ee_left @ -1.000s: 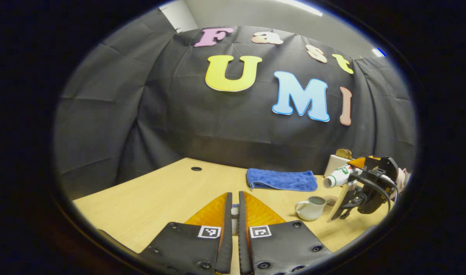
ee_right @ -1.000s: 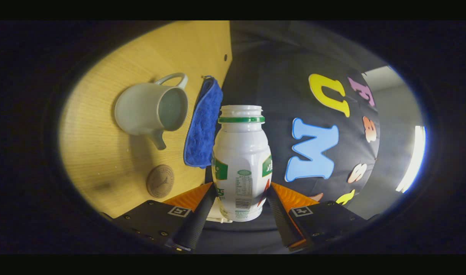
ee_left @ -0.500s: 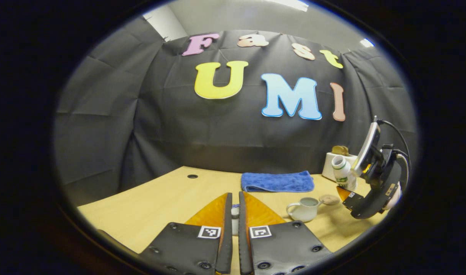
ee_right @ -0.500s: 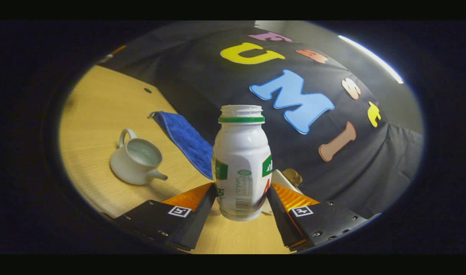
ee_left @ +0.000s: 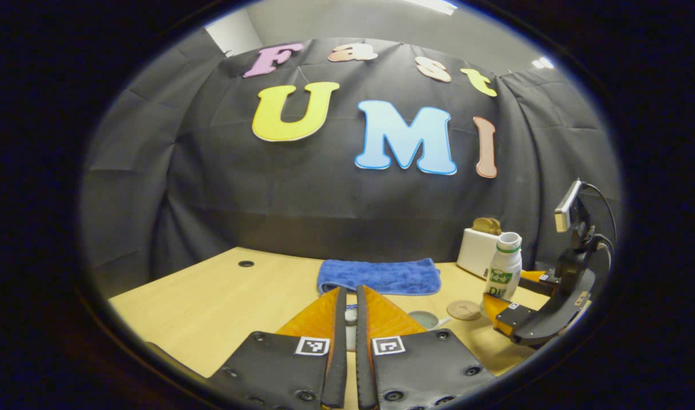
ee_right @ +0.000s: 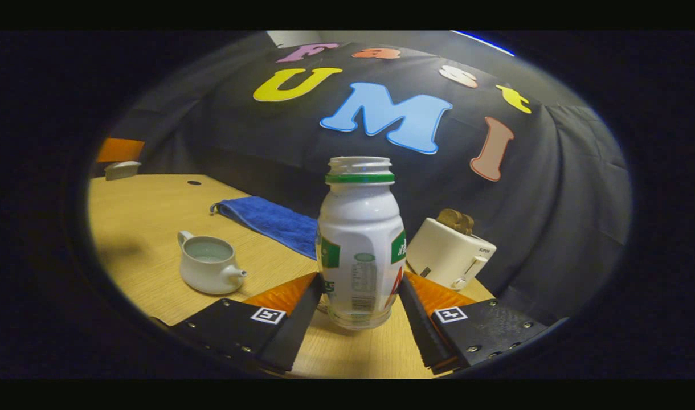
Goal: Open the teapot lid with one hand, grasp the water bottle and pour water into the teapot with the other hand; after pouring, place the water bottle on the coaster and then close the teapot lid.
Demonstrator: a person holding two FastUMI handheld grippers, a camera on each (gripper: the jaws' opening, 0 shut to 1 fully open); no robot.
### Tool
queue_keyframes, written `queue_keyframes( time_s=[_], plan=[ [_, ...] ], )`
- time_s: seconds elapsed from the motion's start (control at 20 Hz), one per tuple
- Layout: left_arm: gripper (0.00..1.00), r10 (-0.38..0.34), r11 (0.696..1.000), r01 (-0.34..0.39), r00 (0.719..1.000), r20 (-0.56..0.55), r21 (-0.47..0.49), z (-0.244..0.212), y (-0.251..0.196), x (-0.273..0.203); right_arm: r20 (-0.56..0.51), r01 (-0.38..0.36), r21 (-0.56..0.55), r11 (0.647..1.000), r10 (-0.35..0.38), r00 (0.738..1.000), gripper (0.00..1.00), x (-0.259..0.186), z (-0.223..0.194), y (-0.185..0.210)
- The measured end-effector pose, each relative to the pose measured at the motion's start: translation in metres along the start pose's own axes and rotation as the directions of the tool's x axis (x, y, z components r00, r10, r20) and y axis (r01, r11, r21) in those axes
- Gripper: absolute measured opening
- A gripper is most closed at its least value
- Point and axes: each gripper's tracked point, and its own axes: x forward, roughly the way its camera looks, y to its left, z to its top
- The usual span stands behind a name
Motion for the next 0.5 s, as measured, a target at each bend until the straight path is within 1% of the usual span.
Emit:
queue_keyframes(
  time_s=[0.05,0.25,0.3,0.35,0.5],
  plan=[
    [0.17,-0.014,1.000,0.014,1.000,0.000,0.007,-0.003,-0.010,0.011,-0.004,-0.001,0.026,1.000,0.001,1.000,0.80,-0.001,-0.003,-0.002],
    [0.17,-0.066,0.998,0.066,0.998,-0.017,0.015,-0.015,-0.044,0.047,0.002,0.019,0.097,0.995,-0.019,1.000,0.80,-0.004,-0.001,-0.019],
    [0.13,-0.076,0.997,0.076,0.997,-0.027,0.011,-0.020,-0.050,0.054,0.002,0.024,0.117,0.993,-0.024,1.000,0.80,-0.003,-0.001,-0.024],
    [0.17,-0.080,0.997,0.080,0.996,-0.034,0.008,-0.025,-0.056,0.060,-0.002,0.027,0.132,0.991,-0.027,1.000,0.80,-0.004,-0.002,-0.027],
    [0.17,-0.100,0.995,0.101,0.993,-0.061,0.009,-0.039,-0.074,0.074,-0.011,0.017,0.178,0.984,-0.015,1.000,0.80,-0.001,0.000,-0.030]
  ],
)
